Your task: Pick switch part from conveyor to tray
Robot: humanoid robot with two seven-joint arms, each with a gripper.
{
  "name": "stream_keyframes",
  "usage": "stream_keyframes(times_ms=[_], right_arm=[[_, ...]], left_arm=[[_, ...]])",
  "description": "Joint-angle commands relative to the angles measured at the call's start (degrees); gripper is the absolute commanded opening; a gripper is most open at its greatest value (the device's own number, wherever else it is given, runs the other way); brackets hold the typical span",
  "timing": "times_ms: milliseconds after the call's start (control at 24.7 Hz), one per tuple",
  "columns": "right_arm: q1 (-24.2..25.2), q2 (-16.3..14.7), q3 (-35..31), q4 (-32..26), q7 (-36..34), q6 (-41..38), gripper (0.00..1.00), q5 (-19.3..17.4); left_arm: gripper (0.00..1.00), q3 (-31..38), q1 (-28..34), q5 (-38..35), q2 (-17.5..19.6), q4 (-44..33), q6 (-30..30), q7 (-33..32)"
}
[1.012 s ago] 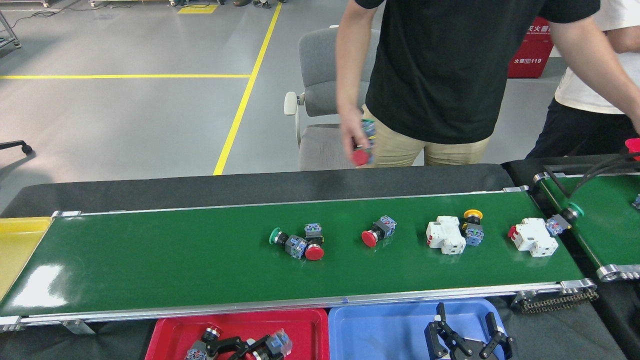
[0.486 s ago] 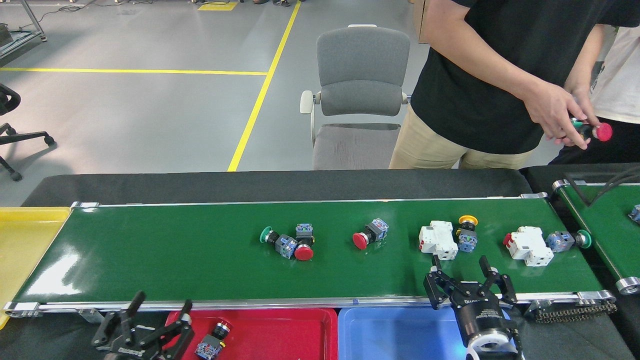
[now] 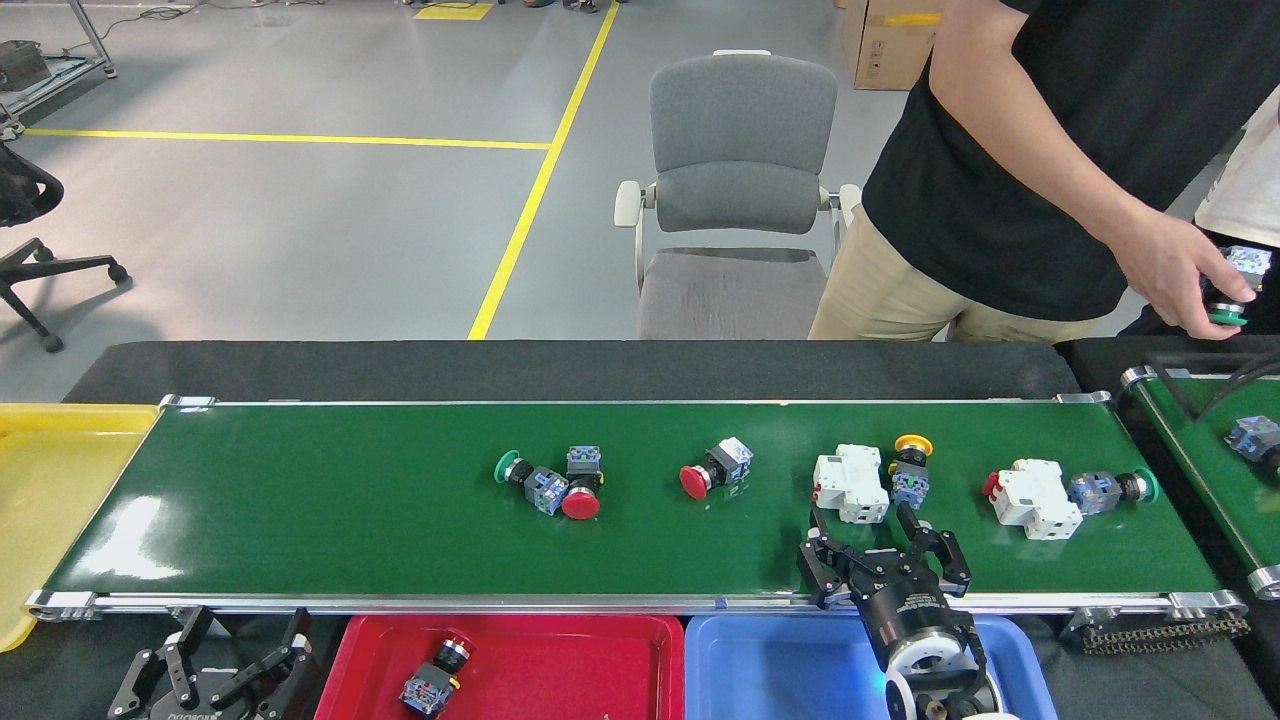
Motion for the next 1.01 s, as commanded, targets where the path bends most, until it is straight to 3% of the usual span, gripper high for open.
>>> stream_keyframes(times_ms=[0,81,121,202,243,283,364,445,526,607,688,809,850,890,931,971], right_arm=[[-3.3,1.06,0.11,2.87,-0.34,0.22,0.99,-0.11],[-6.29,1.77,0.46,7.71,-0.61,0.22,0.94,-0.11],[-7.42,1.77,0.72,9.46,-0.61,0.14,0.83,0.06],[-7.96,1.33,2.22,10.52,-0.7,0.14,0.51,0.15],[-7.96,1.15,3.1,10.43,-0.7,0.05,0.31,0.15],[-7.87,1.06,3.45,10.26,-0.7,-0.04,0.2,0.15],[-7.6,0.98,3.63,9.82,-1.66,-0.22,0.06,-0.02],[-6.81,0.98,3.71,8.15,-3.68,-0.83,0.03,-0.02],[-4.26,0.62,3.71,3.67,-4.21,-5.66,0.02,-0.02],[1.1,-0.78,3.54,-4.42,-4.3,-14.01,0.03,-0.02],[6.98,-4.73,2.92,-11.27,-5.0,-24.9,0.06,-0.9],[11.38,-11.06,2.13,-12.07,-10.54,-38.8,0.12,-5.3],[13.49,-13.79,2.04,-12.24,-11.42,-42.4,0.2,-6.26],[15.6,-15.72,1.87,-12.33,-11.95,-44.69,0.36,-7.05],[17.53,-17.04,0.99,-12.33,-13.18,-46.18,0.64,-7.85],[19.11,-17.74,-0.41,-12.33,-14.67,-47.06,0.8,-8.2]], left_arm=[[1.0,-4.74,-2.15,-0.2,0.13,-2.57,0.07,-1.35],[1.0,-10.71,-6.1,-0.38,-0.57,-2.04,0.5,-4.43],[1.0,-12.38,-7.94,-0.38,-0.83,-1.17,0.59,-6.27],[1.0,-13.7,-10.49,-0.38,-1.89,0.86,0.59,-8.73],[1.0,-13.79,-12.07,-0.38,-2.59,2.35,0.59,-9.35],[1.0,-13.79,-13.31,-0.38,-2.86,3.84,0.59,-9.35],[1.0,-13.88,-15.68,-0.38,-2.86,7.18,0.5,-9.35],[1.0,-13.88,-16.91,-0.38,-2.77,9.03,0.5,-9.35],[1.0,-13.88,-17.53,-0.38,-2.68,10.17,0.5,-9.44],[1.0,-13.7,-17.79,-0.38,-2.77,11.58,0.68,-9.44],[1.0,-13.53,-17.97,-0.38,-2.59,12.63,2.17,-9.44],[1.0,-13.35,-18.23,-0.38,-1.98,13.16,4.46,-9.35],[1.0,-13.35,-18.14,-0.29,-1.98,13.16,4.64,-9.35],[1.0,-13.17,-18.14,-0.29,-1.98,13.16,4.64,-9.26],[1.0,-12.91,-18.23,-0.38,-1.98,13.25,4.81,-9.26],[1.0,-12.56,-18.4,-0.38,-1.98,13.51,5.25,-9.26]])
